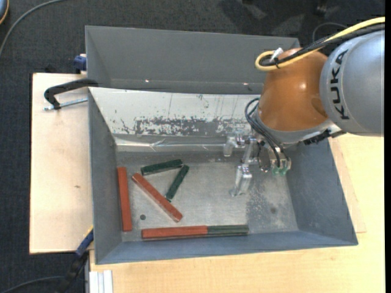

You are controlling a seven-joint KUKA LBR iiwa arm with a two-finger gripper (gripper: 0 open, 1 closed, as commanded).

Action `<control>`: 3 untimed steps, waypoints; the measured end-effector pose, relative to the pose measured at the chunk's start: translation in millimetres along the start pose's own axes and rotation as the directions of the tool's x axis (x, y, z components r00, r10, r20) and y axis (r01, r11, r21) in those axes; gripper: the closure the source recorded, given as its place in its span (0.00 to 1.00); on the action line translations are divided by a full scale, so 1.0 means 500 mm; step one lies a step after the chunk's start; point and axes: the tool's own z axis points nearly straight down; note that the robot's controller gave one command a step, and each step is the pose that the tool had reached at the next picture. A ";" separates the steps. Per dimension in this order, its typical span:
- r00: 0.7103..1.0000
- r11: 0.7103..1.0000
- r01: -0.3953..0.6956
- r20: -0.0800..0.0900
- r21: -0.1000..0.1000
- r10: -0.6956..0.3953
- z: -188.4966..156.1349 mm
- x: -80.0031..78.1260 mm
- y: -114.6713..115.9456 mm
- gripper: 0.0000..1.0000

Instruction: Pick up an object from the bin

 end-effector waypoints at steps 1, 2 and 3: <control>0.997 0.997 0.073 -0.001 -0.002 -0.073 0.194 -0.092 0.123 0.00; 0.973 0.973 0.231 0.005 -0.001 -0.231 0.182 -0.095 0.224 0.00; 0.974 0.974 0.228 0.004 -0.001 -0.228 0.182 -0.096 0.221 1.00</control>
Offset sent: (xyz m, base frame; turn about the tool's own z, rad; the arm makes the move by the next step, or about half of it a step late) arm 0.0464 0.0572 -0.0933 -0.0673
